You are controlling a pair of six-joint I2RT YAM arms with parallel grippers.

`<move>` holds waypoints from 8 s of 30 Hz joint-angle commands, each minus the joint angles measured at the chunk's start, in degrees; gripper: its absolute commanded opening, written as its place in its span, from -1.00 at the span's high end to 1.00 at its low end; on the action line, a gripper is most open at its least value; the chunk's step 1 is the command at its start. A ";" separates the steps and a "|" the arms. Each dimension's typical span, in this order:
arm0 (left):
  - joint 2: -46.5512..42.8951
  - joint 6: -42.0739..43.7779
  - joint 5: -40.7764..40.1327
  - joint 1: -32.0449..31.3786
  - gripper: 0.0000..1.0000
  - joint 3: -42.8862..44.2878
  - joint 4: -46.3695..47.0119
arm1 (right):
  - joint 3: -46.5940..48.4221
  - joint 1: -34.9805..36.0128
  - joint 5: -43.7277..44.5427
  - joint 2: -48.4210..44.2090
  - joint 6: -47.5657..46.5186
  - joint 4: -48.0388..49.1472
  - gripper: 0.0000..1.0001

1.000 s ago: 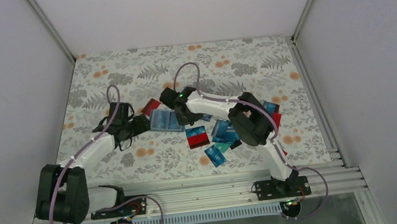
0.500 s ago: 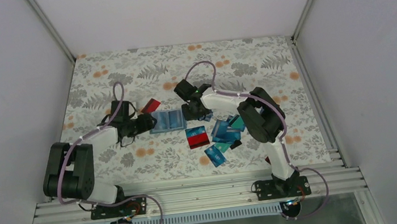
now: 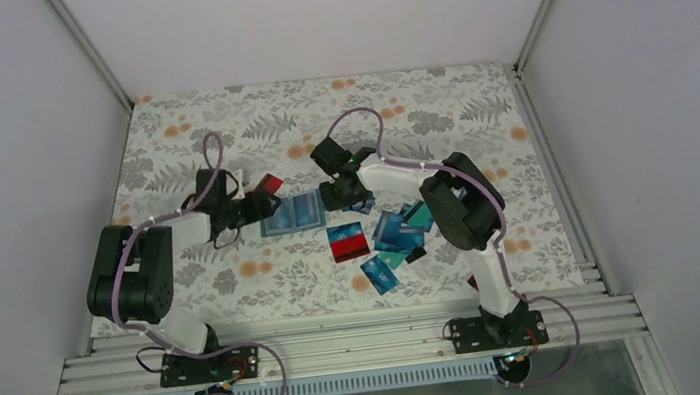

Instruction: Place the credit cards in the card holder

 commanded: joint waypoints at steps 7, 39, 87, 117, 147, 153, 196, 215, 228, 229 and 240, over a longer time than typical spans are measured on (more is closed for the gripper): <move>-0.14 0.36 5.52 0.44 -0.53 0.31 0.73 | -0.65 -0.38 -1.53 1.11 -1.29 1.39 0.92; -3.45 -9.03 11.97 -8.10 -0.51 3.90 4.29 | 0.17 -0.63 -4.05 1.85 -0.11 2.05 0.92; 3.55 -8.98 -8.58 -15.05 0.95 1.20 -3.16 | 3.66 -2.51 -18.24 -0.52 0.38 1.83 0.92; 2.97 -9.00 -6.37 -15.90 0.95 0.42 -2.24 | 5.99 -0.90 -27.55 6.05 3.91 6.85 0.27; -0.27 -14.18 -5.83 -15.74 0.93 -1.99 2.02 | -0.96 -5.11 -28.41 -3.53 2.21 11.27 0.67; 1.05 -13.21 -5.80 -15.82 0.94 -0.97 1.09 | -11.46 -5.92 -26.70 -12.24 0.69 14.39 0.45; 3.28 -11.95 -4.16 -16.16 0.95 1.01 -0.45 | -18.67 -6.26 -44.14 -2.72 7.13 32.36 0.72; 3.82 -12.39 -4.60 -16.68 0.95 0.83 -0.22 | -15.89 -6.18 -43.66 -1.63 6.68 29.02 0.86; -2.61 -13.96 -6.86 -16.69 0.59 2.64 -3.85 | -17.64 -6.23 -40.97 1.70 7.80 28.12 0.92; -3.00 -14.12 -6.77 -16.67 0.52 3.26 -4.21 | -17.47 -6.25 -40.44 1.69 7.81 27.62 0.92; -0.35 -14.13 -7.56 -16.67 0.33 9.68 -8.25 | -15.37 -6.27 -40.11 2.76 7.70 25.42 0.92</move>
